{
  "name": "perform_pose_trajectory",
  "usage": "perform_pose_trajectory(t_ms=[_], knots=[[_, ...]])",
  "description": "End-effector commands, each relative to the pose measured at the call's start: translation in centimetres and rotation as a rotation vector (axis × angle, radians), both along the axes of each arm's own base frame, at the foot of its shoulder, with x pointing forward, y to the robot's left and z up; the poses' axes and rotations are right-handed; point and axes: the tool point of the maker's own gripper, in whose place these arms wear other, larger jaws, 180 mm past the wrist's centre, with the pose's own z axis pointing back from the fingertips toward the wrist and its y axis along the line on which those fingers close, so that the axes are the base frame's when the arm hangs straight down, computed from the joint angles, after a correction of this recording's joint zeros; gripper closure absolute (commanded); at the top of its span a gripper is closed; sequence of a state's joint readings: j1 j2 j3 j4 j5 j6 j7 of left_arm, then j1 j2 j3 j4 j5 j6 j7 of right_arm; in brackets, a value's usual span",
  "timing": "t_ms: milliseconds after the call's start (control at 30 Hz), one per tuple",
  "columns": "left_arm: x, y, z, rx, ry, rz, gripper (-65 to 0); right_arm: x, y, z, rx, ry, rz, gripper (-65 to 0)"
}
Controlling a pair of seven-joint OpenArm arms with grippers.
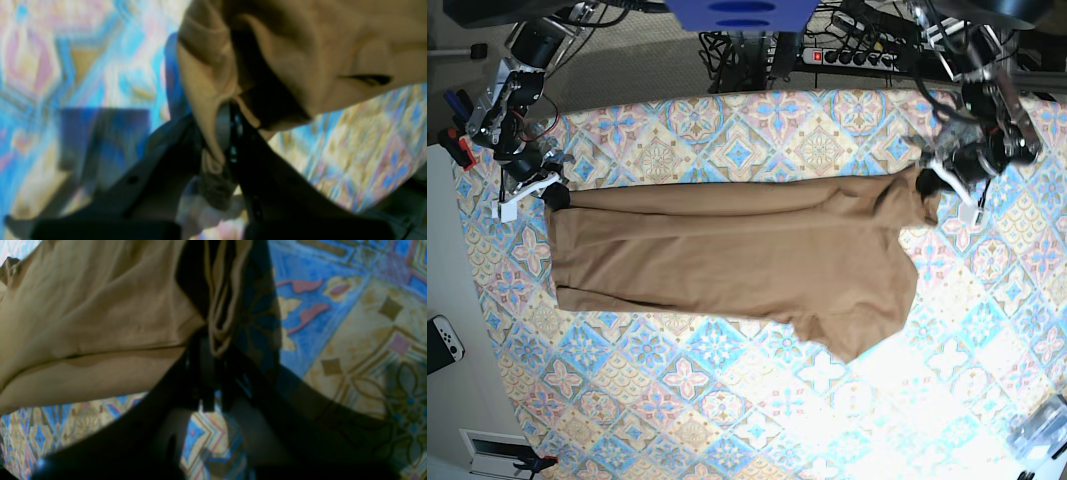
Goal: Layout the t-shirt on the table in an organized manner, then fold the t-shirt properly
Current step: 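Release the shirt and raise both grippers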
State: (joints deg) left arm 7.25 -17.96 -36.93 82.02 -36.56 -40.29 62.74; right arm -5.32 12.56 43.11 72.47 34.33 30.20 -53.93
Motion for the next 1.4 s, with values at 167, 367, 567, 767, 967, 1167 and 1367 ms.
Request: perform_pose_trajectory(t_ms=[167, 367, 567, 767, 967, 1167, 1367], knots=[[-1.3, 1.1, 1.0, 0.074, -0.005, -0.02, 0.0, 0.0, -0.8, 0.7, -0.02, 0.008, 0.01, 0.0], [-2.9, 1.1, 0.3, 0.072, 0.031, -0.022, 0.0, -0.8, -0.8, 0.2, -0.019, 0.033, 0.015, 0.0], [-3.2, 1.1, 0.1, 0.073, 0.039, -0.022, 0.0, -1.5, -0.8, -0.2, -0.02, 0.047, 0.014, 0.0], [-3.1, 1.0, 0.2, 0.073, 0.036, -0.025, -22.0, -1.7, -0.8, -0.3, -0.02, 0.053, 0.016, -3.1], [-2.7, 0.8, 1.6, 0.107, -0.008, -0.048, -35.6, -0.5, -1.1, 2.1, -0.074, -0.01, 0.037, -23.8], [-1.9, 0.6, 3.3, 0.143, -0.057, -0.071, -35.6, 0.4, -1.0, 3.9, -0.112, -0.055, 0.054, -33.3], [-2.7, 2.6, 4.3, 0.193, -0.036, -0.029, -35.6, -1.0, -2.1, 3.4, -0.115, -0.017, 0.029, -37.4]])
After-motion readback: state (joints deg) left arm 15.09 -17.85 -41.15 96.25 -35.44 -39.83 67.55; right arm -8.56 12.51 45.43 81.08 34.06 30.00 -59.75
